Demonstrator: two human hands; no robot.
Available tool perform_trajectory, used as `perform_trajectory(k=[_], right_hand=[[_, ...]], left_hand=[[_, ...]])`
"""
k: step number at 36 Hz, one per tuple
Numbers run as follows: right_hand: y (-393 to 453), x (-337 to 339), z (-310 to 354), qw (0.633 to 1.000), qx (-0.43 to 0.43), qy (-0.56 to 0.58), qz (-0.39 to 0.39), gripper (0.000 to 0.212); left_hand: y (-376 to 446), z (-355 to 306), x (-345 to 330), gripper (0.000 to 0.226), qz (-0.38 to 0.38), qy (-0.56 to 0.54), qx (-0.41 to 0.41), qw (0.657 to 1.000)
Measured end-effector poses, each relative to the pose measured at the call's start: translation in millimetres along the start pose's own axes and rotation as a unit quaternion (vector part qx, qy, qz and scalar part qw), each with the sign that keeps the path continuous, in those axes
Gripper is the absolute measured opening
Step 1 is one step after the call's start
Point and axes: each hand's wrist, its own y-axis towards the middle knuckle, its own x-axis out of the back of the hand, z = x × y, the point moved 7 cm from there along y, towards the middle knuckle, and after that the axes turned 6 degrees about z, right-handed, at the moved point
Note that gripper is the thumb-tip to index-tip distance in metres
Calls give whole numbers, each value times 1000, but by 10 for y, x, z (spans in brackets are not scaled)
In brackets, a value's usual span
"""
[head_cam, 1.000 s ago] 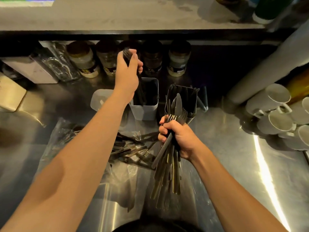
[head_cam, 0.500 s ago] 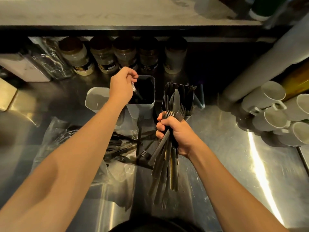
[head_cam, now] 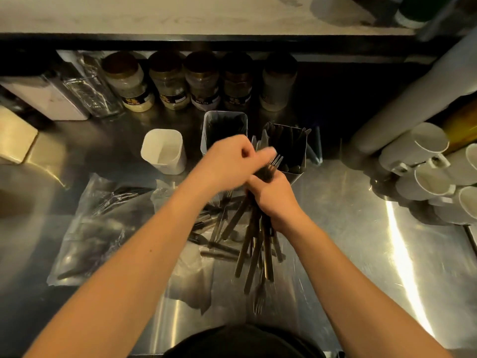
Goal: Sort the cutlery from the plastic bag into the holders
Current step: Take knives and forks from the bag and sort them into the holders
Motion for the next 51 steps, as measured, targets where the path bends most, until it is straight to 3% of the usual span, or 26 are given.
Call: perform_trajectory(k=[2,7,14,19,25,29,31,36,39,42,44,46,49,51], right_hand=[[4,-18,78,992,48,-112,-16,14],[-107,9,198,974,70,-208,-58,16],[-152,-105,234,988,64,-136,26,38],[-213,-120,126,996,33,-6,82,33],[-219,-122,13,976,-25,196,89,14],[-158,-95,-46,972,-42,216,78,14],[-129,-80,-53,974,-43,210,75,13],[-74,-60,-56,974,-46,211,74,9],[-34,-26,-47,977,-42,199,67,8],[-6,-1,-24,978,-41,192,65,7],[4,-6,-3,975,-44,206,71,8],[2,-17,35,970,-46,223,87,8],[-29,-40,119,963,-39,230,136,9],[-50,-64,162,957,-33,238,160,11]], left_hand=[[-123,-19,-154,42,14,10,4,1000],[-220,29,-152,35,-42,-11,-2,999],[-327,88,-83,28,-34,-56,6,998],[-368,186,40,17,-47,-135,11,990],[-375,357,357,17,-178,-228,18,957],[-326,319,768,3,-311,-273,-26,910],[-270,249,1017,7,-372,-256,-62,890],[4,59,1335,14,-418,-223,-141,869],[251,32,1286,14,-411,-170,-151,883],[568,146,1044,15,-324,-95,-126,933],[724,286,834,28,-240,-42,-86,966],[733,383,743,46,-226,-2,-46,973],[509,356,717,26,-291,-94,-48,951],[421,266,499,24,-182,-194,-20,964]])
